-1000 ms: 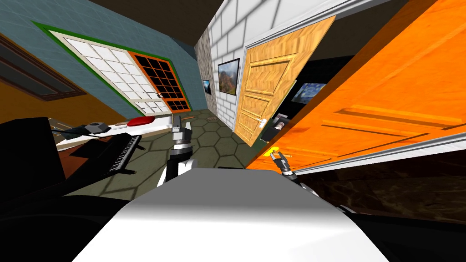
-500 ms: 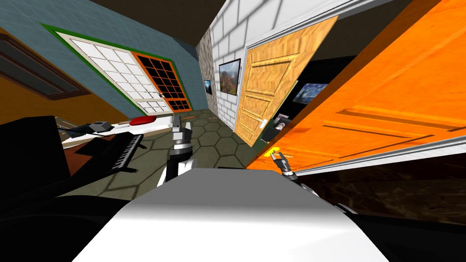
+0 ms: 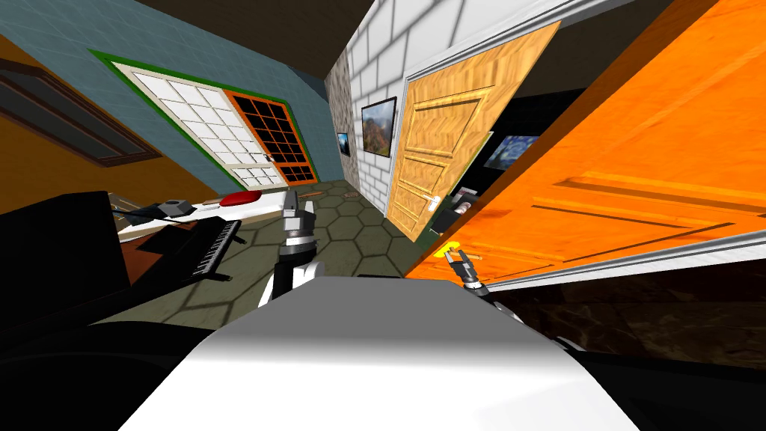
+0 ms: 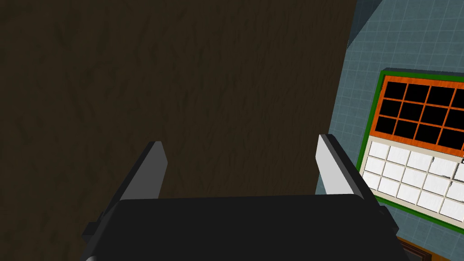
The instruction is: Pull the door open
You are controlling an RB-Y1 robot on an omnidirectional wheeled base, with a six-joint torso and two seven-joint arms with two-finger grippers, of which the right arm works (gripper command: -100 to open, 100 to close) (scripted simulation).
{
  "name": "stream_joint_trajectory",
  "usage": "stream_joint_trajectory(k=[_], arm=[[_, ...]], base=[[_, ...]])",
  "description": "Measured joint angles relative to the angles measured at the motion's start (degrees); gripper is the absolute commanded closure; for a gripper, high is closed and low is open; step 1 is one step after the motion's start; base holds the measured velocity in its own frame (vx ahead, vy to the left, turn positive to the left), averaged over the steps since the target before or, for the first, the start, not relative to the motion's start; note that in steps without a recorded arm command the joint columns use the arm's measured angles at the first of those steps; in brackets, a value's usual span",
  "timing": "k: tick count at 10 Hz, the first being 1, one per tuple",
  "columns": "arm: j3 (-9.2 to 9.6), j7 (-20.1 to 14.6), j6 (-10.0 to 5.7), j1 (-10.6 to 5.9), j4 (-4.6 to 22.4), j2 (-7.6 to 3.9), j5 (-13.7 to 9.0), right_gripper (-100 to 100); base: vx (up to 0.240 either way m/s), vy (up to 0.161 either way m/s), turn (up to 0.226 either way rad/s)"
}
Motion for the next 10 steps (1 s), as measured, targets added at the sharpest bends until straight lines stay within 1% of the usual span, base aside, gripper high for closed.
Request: stream_joint_trajectory(k=[1,2,3,4,5,6,7,8,9,10], arm=[[-0.48,0.1,-0.76,0.33,0.2,0.19,-0.2,-100],[-0.53,0.1,-1.35,-0.26,1.0,0.59,-0.2,-100],[-0.81,0.2,-1.71,-0.23,1.6,0.76,-0.3,-100],[-1.1,0.3,-2.67,-0.8,4.2,1.5,-0.4,-100],[-1.57,0.5,-2.03,0.28,3.5,1.06,-0.7,-100],[-2.41,0.9,-2.02,0.84,5.1,1.26,-1.2,-100],[-3.24,1.1,-2.43,1.3,6.1,1.36,-1.7,-100],[-3.84,1.4,-3.2,1.34,7.8,1.84,-1.9,-100],[-4.93,2.0,-3.18,2.67,7.2,1.92,-2.5,-100],[-5.41,2.4,-3.45,2.81,7.9,2.18,-2.8,-100]], base=[[-0.003,-0.027,0.087],[0.01,-0.013,0.116],[-0.017,-0.031,0.169],[-0.026,-0.041,0.026],[-0.024,-0.087,0.223],[-0.037,-0.105,0.286],[-0.039,-0.097,0.208],[-0.062,-0.096,0.323],[-0.048,-0.07,0.13],[-0.013,-0.014,-0.014]])
